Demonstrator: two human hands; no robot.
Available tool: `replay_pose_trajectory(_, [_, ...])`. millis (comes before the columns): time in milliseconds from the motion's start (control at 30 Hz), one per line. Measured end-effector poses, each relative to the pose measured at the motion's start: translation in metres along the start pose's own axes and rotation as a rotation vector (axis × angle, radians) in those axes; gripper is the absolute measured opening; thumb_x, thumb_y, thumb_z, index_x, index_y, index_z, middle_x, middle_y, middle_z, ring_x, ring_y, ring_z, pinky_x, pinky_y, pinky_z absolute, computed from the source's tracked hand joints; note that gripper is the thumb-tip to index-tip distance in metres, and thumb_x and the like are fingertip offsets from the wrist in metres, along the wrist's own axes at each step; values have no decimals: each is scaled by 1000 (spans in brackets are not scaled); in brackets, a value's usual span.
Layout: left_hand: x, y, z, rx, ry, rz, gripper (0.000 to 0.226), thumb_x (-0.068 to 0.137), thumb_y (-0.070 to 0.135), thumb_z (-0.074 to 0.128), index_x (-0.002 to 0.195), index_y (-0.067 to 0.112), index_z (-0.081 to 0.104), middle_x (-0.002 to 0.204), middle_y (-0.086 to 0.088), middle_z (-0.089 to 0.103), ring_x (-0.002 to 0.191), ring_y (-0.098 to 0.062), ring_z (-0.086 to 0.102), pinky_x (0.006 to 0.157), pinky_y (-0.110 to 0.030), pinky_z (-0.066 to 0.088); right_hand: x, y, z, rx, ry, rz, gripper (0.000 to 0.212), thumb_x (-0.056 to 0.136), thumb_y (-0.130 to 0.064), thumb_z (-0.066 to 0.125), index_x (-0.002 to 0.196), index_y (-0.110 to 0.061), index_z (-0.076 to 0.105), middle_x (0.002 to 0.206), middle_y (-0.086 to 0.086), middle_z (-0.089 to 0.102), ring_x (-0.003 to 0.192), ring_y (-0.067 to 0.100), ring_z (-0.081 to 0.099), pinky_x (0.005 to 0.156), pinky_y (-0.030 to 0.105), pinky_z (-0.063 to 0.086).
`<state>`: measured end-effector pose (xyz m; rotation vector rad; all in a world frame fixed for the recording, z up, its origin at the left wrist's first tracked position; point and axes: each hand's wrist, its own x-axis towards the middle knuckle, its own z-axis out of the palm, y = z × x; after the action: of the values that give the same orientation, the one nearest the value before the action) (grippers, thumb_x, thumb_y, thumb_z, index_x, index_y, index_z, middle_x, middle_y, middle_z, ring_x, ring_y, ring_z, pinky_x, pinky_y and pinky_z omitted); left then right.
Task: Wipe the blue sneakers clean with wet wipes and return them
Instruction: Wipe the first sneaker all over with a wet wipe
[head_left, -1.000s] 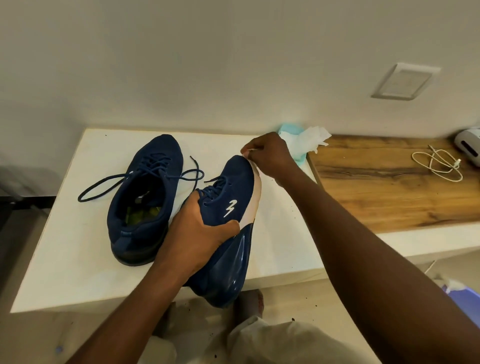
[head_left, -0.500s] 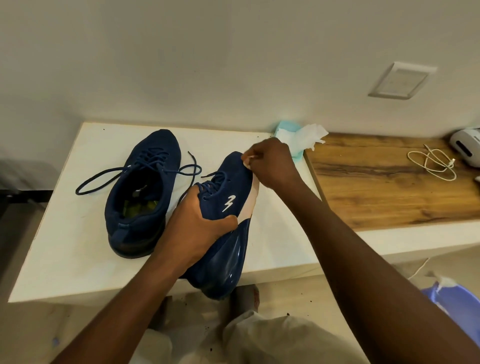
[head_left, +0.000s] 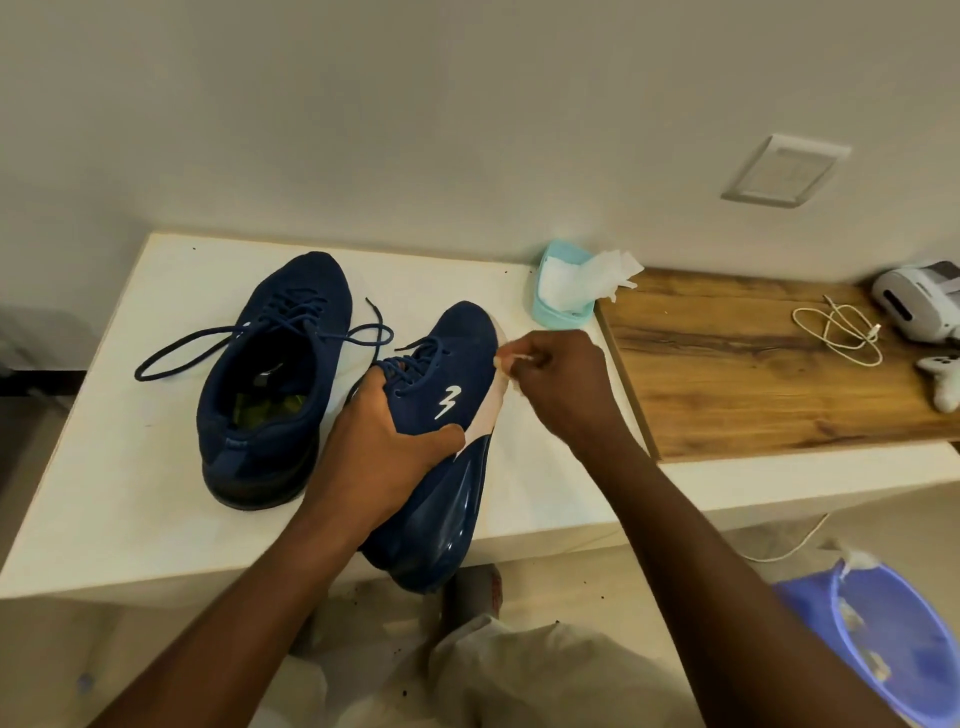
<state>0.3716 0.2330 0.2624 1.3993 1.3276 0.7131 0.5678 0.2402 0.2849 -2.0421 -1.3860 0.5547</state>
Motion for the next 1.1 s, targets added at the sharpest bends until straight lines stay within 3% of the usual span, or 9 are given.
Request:
replay_pose_trajectory(200, [2,1,0,-17,-43,-10,70,61,44,86,121,35,52,114,14,65,100,-12,67,84,-39,60,19,-13,5,91,90,-43,13,87,-9,67,94,-13,77,82,-8,68,73,2,61,66,8,45])
replay_pose_trajectory(333, [2,0,1,-13,-39,-28,69,66,39,88,124,33,51,116,11,64,101,-14,66,88,-44,60,73,-24,17,36,86,-31,16,80,-2,66,87,-9,78,88,1,74,78,7,63,77,21,53])
replay_pose_trajectory(533, [0,-1,-1,-38,25,-18,60,69,33,88,117,33,53,108,15,66,95,-9,67,81,-36,60,69,-21,19,6,33,-73,16,88,-7,63,95,-8,78,98,6,75,91,15,66,84,22,49])
replay_pose_trajectory(633, [0,-1,2,-41,33,-9,61,68,32,88,117,31,53,109,14,66,95,-8,66,80,-35,59,29,-10,12,15,44,-86,18,90,-8,61,98,-12,77,97,2,72,86,9,62,75,14,45])
replay_pose_trajectory(867, [-2,0,5,-61,-12,-8,63,68,32,88,120,34,51,110,16,65,96,-7,66,77,-30,57,-35,4,19,103,138,-32,15,94,-12,62,99,-19,75,94,-10,66,81,-7,59,72,-1,41])
replay_pose_trajectory(933, [-1,0,3,-62,-23,-11,63,68,32,88,119,35,51,111,15,66,96,-9,67,79,-33,59,-13,-3,18,92,145,-57,15,93,-13,62,98,-16,76,93,-7,70,80,-2,62,75,4,44])
replay_pose_trajectory(1000, [0,-1,4,-60,-30,-17,63,68,32,88,119,34,51,111,14,65,97,-10,67,80,-35,59,19,-9,16,95,127,-58,14,91,-12,64,97,-12,77,93,0,73,82,7,64,80,19,52])
replay_pose_trajectory(1100, [-1,0,6,-62,-31,-12,64,69,31,88,121,33,50,111,15,64,97,-9,66,76,-30,58,62,-15,17,91,97,9,14,88,-9,66,96,-9,77,97,4,75,86,11,65,89,31,55])
